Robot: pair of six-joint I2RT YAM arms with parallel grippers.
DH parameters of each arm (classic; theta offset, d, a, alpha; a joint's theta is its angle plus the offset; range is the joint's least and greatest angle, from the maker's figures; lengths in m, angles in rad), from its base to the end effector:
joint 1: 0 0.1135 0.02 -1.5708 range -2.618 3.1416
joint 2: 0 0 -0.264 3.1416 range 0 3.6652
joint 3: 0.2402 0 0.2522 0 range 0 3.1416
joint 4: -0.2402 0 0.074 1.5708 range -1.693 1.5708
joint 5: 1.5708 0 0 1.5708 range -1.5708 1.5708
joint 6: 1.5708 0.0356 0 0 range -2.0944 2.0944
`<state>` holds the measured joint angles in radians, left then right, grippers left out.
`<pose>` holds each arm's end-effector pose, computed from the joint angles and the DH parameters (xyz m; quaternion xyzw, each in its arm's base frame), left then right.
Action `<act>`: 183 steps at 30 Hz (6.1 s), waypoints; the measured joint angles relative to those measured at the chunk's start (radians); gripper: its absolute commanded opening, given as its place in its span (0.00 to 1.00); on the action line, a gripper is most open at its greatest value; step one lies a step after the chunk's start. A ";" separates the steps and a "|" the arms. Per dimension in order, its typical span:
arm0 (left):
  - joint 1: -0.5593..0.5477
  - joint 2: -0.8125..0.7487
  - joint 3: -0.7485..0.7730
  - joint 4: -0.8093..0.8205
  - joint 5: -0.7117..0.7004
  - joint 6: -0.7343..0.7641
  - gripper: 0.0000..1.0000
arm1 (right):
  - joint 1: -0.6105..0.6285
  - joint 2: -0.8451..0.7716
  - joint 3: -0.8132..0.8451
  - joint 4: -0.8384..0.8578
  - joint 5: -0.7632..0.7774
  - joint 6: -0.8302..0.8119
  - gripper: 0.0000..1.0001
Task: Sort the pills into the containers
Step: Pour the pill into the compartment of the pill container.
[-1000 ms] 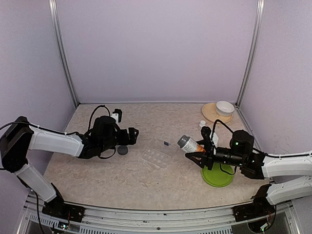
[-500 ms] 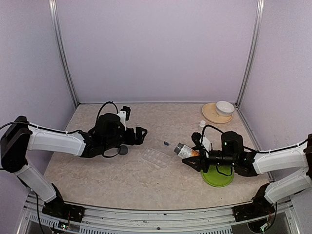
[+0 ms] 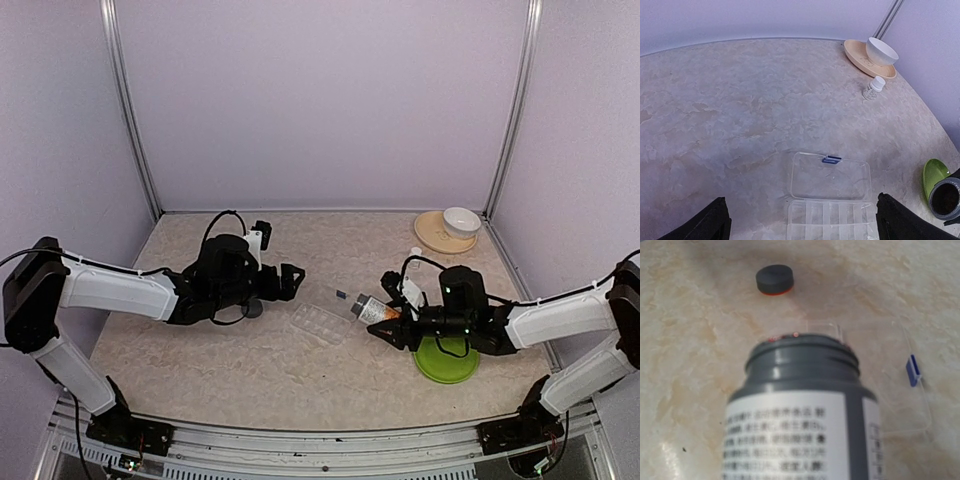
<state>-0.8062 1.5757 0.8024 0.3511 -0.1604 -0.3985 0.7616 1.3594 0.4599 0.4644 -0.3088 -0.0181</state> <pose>0.2381 -0.2400 0.2046 0.1268 0.8284 -0.2514 0.4843 0.1820 0.1885 0.1716 -0.3931 0.7391 0.3138 0.4480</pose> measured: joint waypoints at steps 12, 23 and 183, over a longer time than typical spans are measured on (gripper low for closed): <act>0.000 0.000 -0.041 0.025 0.008 0.002 0.99 | 0.000 0.103 0.039 0.009 -0.002 -0.016 0.00; 0.000 0.000 -0.058 0.045 0.023 0.002 0.99 | 0.000 0.139 0.066 0.012 -0.016 -0.023 0.00; -0.003 0.000 -0.076 0.068 0.050 -0.018 0.99 | 0.069 0.385 0.658 -0.939 0.183 -0.097 0.00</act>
<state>-0.8097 1.5753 0.7261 0.4187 -0.1108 -0.4160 0.8303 1.7447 1.1179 -0.4744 -0.1257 -0.1150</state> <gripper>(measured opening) 0.988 0.515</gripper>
